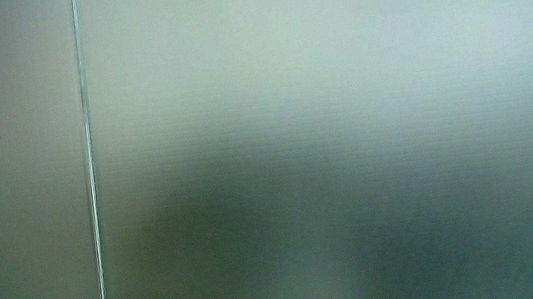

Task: Place cleaning spray

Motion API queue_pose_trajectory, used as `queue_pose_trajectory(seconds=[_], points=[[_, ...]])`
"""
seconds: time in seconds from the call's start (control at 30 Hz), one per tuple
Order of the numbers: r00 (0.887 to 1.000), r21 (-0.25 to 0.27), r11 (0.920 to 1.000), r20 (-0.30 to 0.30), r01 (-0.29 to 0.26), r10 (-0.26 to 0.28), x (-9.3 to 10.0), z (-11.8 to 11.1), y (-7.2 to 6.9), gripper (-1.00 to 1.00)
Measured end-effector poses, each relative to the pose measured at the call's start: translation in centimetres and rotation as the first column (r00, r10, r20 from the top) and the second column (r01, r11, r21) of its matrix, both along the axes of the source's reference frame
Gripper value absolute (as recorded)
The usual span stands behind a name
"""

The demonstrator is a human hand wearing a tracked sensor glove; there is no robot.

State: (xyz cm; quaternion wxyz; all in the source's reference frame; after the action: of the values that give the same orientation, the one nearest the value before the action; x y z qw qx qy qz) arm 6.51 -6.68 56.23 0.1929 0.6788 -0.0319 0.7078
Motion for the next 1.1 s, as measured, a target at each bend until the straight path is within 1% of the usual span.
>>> queue_pose_trajectory(seconds=[0.03, 0.07, 0.1, 0.17, 0.2, 0.23, 0.27, 0.3, 0.33, 0.37, 0.4, 0.43, 0.47, 0.5, 0.53, 0.57, 0.6, 0.63, 0.67, 0.7, 0.73, 0.77, 0.8, 0.83, 0.87, 0.9, 0.93, 0.97, 1.03, 1.07, 1.1], points=[[1.000, -0.007, 1.0000, -0.006, 0.003, -0.003, 0.0, 0.1, 0.0, -1.00], [1.000, 0.005, 1.0000, 0.006, -0.001, 0.001, 0.0, 0.0, 0.0, -1.00], [1.000, -0.001, 1.0000, -0.010, 0.003, -0.003, 0.0, 0.0, 0.0, -1.00], [0.999, 0.015, 0.9997, -0.043, 0.017, -0.017, -0.1, -0.5, 0.0, -1.00], [0.998, 0.004, 0.9998, -0.057, 0.022, -0.022, -0.1, -0.7, 0.0, -1.00], [0.995, 0.024, 0.9994, -0.095, 0.027, -0.024, -0.1, -0.7, -0.1, -1.00], [0.991, 0.030, 0.9989, -0.133, 0.037, -0.033, 0.0, -1.0, -0.1, -1.00], [0.989, 0.042, 0.9984, -0.142, 0.039, -0.033, 0.0, -1.3, -0.2, -1.00], [0.987, 0.052, 0.9971, -0.152, 0.055, -0.047, 0.0, -1.4, -0.3, -1.00], [0.980, 0.048, 0.9970, -0.193, 0.061, -0.051, 0.1, -1.7, -0.3, -1.00], [0.973, 0.062, 0.9952, -0.223, 0.076, -0.060, 0.2, -2.0, -0.3, -1.00], [0.959, 0.073, 0.9933, -0.275, 0.090, -0.067, 0.3, -2.3, -0.3, -1.00], [0.948, 0.059, 0.9922, -0.306, 0.110, -0.087, 0.3, -2.9, -0.3, -1.00], [0.946, 0.116, 0.9862, -0.316, 0.119, -0.077, 0.3, -2.8, -0.4, -1.00], [0.928, 0.089, 0.9874, -0.360, 0.131, -0.091, 0.3, -3.4, -0.3, -1.00], [0.910, 0.100, 0.9829, -0.402, 0.154, -0.102, 0.3, -3.7, -0.4, -1.00], [0.904, 0.096, 0.9815, -0.413, 0.165, -0.112, 0.2, -3.8, -0.4, -1.00], [0.890, 0.102, 0.9778, -0.440, 0.183, -0.121, 0.2, -4.1, -0.4, -1.00], [0.864, 0.144, 0.9714, -0.494, 0.189, -0.095, 0.4, -2.5, -0.5, -1.00], [0.834, 0.167, 0.9667, -0.548, 0.194, -0.073, 0.5, -2.7, -0.5, -1.00], [0.832, 0.116, 0.9636, -0.535, 0.241, -0.144, 0.3, -4.4, -0.5, -1.00], [0.774, 0.172, 0.9585, -0.629, 0.227, -0.071, 0.6, -2.4, -0.6, -1.00], [0.757, 0.160, 0.9573, -0.648, 0.241, -0.082, 0.7, -2.4, -0.6, -1.00], [0.746, 0.168, 0.9549, -0.662, 0.245, -0.075, 0.7, -2.9, -0.6, -1.00], [0.720, 0.170, 0.9527, -0.691, 0.252, -0.068, 0.8, -2.9, -0.5, -1.00], [0.740, 0.137, 0.9516, -0.662, 0.275, -0.119, 0.8, -3.5, -0.6, -1.00], [0.757, 0.105, 0.9484, -0.631, 0.299, -0.169, 0.8, -4.1, -0.6, -1.00], [0.751, 0.115, 0.9456, -0.640, 0.304, -0.164, 1.0, -4.1, -0.6, -1.00], [0.771, 0.066, 0.9548, -0.607, 0.290, -0.192, 1.3, -3.3, -0.3, -1.00], [0.807, 0.085, 0.9545, -0.558, 0.286, -0.192, 1.7, -3.1, -0.2, -1.00], [0.840, 0.105, 0.9541, -0.508, 0.281, -0.191, 2.0, -2.8, -0.1, -1.00]])
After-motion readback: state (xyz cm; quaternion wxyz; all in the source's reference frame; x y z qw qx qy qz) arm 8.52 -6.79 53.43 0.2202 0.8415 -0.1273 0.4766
